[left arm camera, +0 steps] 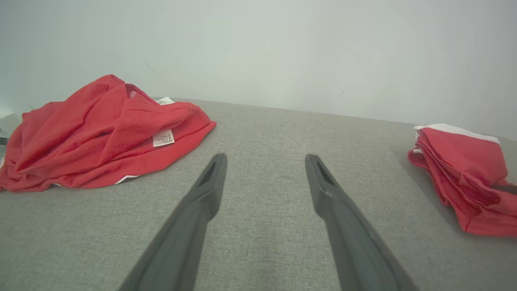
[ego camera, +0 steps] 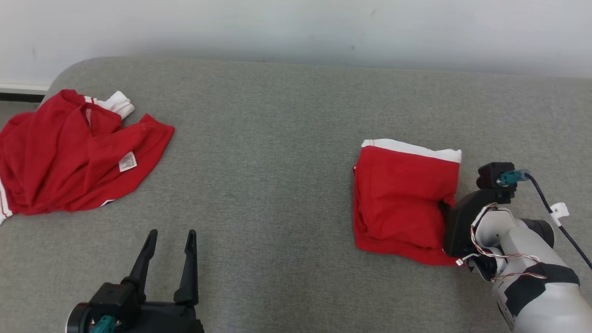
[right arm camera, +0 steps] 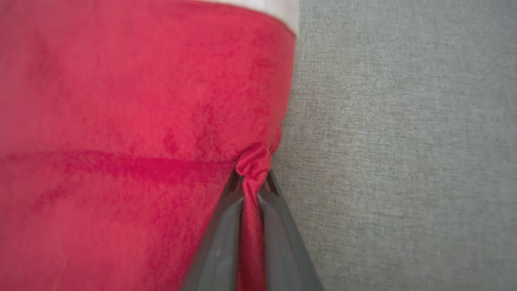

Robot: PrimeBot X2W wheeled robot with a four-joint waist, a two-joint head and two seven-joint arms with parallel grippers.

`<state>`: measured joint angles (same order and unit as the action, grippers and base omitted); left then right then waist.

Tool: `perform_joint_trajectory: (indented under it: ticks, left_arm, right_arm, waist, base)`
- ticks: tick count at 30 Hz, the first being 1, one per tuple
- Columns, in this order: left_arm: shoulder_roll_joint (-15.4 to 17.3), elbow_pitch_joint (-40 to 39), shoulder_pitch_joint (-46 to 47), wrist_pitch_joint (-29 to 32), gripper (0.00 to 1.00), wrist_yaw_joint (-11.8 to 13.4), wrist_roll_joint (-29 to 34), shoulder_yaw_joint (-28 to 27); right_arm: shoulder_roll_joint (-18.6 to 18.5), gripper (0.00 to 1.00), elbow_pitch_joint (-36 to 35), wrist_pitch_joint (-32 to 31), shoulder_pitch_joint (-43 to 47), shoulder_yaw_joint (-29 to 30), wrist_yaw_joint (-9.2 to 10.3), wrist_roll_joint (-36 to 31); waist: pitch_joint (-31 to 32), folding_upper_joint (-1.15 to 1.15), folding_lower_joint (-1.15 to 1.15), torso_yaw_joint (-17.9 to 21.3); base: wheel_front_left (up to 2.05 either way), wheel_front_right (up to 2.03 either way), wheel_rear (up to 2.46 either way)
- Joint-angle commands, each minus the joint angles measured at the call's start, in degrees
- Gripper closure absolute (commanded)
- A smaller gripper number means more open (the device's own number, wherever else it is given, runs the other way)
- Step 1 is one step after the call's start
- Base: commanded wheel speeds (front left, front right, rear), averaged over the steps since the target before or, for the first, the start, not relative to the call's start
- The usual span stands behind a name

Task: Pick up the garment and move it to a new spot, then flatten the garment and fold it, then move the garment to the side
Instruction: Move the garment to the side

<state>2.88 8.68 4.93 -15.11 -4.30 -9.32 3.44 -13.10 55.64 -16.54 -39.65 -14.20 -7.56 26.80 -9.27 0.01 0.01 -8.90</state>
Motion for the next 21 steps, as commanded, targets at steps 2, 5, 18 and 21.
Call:
perform_joint_trajectory:
  ticks: [2, 5, 18, 21]
  left_arm:
    - [0.0, -0.2, 0.5, -0.1, 0.0, -0.2, 0.5, -0.7]
    - [0.0, -0.9, 0.3, -0.1, 0.0, -0.4, 0.7, -1.5]
    - [0.3, -8.4, 4.0, 0.0, 0.0, -1.2, 2.3, -5.2]
    - [0.6, -10.2, 6.3, 0.0, 0.0, -1.8, 2.5, -4.4]
  right_arm:
    - [-1.1, 1.0, -0.3, 0.0, -0.2, -2.3, 0.17, -1.0]
    - [-2.1, 1.0, -2.7, -0.6, -1.4, -5.5, 0.17, -1.3]
    - [-14.5, 1.0, -14.4, -1.9, -7.4, -21.9, 0.16, 0.8]
    - [-17.9, 1.0, -14.3, -0.2, -9.5, -23.2, 0.16, 0.1]
  waist:
    - [0.0, -0.01, -0.01, 1.9]
    - [-0.3, -0.01, -0.01, 4.3]
    - [-8.1, -0.01, -0.01, 18.4]
    - [-10.8, -0.01, -0.01, 20.3]
  base:
    - [0.0, 0.0, 0.0]
    - [0.0, 0.0, 0.0]
    - [0.0, 0.0, 0.0]
    - [0.0, 0.0, 0.0]
